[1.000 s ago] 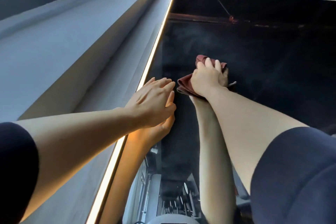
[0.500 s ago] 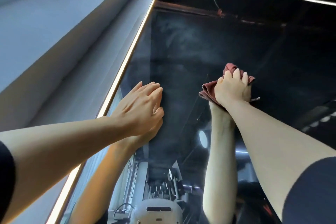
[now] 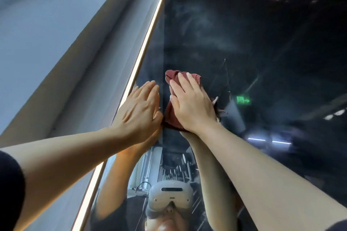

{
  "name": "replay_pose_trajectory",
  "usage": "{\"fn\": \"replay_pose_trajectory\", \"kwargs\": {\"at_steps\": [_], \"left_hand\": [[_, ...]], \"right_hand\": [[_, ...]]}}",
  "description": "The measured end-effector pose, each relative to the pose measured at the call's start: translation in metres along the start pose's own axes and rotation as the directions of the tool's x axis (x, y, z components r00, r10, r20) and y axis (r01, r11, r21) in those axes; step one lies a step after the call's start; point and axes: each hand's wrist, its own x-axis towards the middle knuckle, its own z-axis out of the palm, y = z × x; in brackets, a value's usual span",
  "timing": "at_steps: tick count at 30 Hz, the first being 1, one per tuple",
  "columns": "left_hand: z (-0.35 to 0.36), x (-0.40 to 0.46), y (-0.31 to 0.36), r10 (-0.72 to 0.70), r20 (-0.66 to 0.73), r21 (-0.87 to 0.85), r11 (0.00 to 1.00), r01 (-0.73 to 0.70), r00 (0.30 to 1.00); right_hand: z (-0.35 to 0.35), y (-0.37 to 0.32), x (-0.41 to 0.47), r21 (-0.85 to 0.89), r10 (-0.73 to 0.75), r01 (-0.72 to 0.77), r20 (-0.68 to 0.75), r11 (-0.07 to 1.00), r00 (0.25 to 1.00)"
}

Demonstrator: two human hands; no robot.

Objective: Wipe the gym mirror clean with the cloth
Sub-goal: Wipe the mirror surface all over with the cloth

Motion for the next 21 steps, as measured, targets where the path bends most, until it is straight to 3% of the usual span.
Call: {"fn": "replay_pose_trajectory", "kwargs": {"at_steps": [2, 4, 7, 9, 11, 13, 17, 19, 21], "left_hand": [[0.001, -0.024, 0.006, -0.018, 0.029, -0.032, 0.999, 0.019, 0.999], [0.001, -0.047, 0.005, -0.018, 0.053, -0.034, 0.999, 0.02, 0.998], [-0.006, -0.073, -0.003, -0.035, 0.105, 0.0, 0.999, 0.035, 0.994], [-0.01, -0.084, -0.007, -0.084, 0.124, 0.003, 0.996, 0.084, 0.989], [-0.013, -0.093, -0.01, -0.157, 0.152, 0.003, 0.987, 0.158, 0.976], [-0.015, -0.103, -0.015, -0.213, 0.189, 0.005, 0.976, 0.216, 0.959], [-0.02, -0.115, -0.034, -0.187, 0.207, 0.068, 0.982, 0.177, 0.96], [-0.02, -0.116, -0.045, -0.14, 0.204, 0.108, 0.987, 0.12, 0.969], [-0.02, -0.115, -0.05, -0.102, 0.195, 0.131, 0.988, 0.077, 0.976]], "right_hand": [[-0.002, -0.005, -0.032, 0.032, -0.093, 0.093, 0.0, 0.995, 0.996], [-0.005, 0.012, -0.055, 0.011, -0.082, 0.082, 0.006, 0.997, 0.997], [-0.01, 0.033, -0.056, -0.02, 0.257, -0.259, -0.056, 0.966, 0.965], [-0.008, 0.018, -0.039, -0.023, 0.378, -0.379, -0.045, 0.925, 0.925], [-0.002, -0.02, -0.026, -0.022, 0.312, -0.312, 0.016, 0.95, 0.95], [0.003, -0.062, -0.028, -0.021, 0.127, -0.126, 0.073, 0.992, 0.989], [0.002, -0.081, -0.058, 0.051, -0.19, 0.184, 0.151, 0.982, 0.97], [-0.005, -0.061, -0.053, 0.032, -0.119, 0.115, 0.139, 0.993, 0.983], [-0.011, -0.043, -0.036, -0.032, 0.095, -0.092, 0.126, 0.995, 0.987]]}}
